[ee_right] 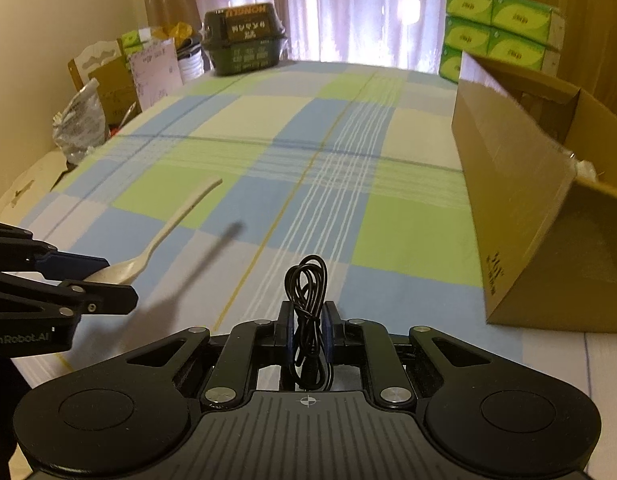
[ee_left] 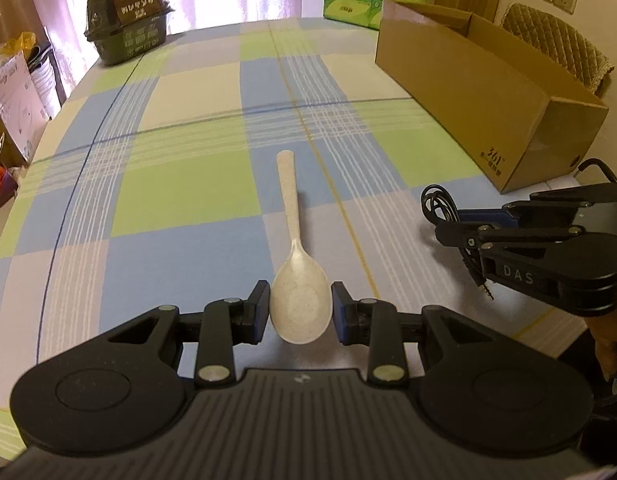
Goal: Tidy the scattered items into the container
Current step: 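Carry the spoon and cable over the cardboard box with both tools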
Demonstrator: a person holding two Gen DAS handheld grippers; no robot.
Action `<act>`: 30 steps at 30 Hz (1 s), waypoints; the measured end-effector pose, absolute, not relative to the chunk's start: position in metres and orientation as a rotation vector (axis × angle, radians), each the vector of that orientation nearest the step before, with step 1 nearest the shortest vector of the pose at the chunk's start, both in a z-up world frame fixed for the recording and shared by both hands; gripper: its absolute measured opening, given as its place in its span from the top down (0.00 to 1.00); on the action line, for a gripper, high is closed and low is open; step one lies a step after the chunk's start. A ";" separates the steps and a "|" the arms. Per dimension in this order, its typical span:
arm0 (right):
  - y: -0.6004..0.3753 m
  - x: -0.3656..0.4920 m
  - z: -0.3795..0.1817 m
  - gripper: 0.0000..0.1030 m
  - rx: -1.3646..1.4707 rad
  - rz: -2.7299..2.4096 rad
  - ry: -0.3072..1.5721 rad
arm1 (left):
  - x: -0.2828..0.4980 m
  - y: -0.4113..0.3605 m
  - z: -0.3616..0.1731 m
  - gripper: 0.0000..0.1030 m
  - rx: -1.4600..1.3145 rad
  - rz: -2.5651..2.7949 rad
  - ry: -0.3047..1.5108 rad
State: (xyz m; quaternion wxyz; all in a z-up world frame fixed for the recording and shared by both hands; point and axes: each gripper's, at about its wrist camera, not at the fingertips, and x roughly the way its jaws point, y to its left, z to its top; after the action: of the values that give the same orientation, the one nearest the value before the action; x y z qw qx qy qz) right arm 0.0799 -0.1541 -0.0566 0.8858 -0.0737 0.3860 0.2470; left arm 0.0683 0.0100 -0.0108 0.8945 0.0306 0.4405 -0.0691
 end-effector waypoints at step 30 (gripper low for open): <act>-0.212 0.052 0.020 0.85 -0.088 0.416 0.625 | 0.065 -0.047 0.049 0.74 0.109 -0.249 0.785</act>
State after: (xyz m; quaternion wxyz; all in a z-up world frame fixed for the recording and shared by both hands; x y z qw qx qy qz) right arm 0.0518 -0.2118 0.0199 0.9294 -0.0432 0.3052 0.2030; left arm 0.0654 -0.0467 0.0487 0.9149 0.0528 0.3815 -0.1207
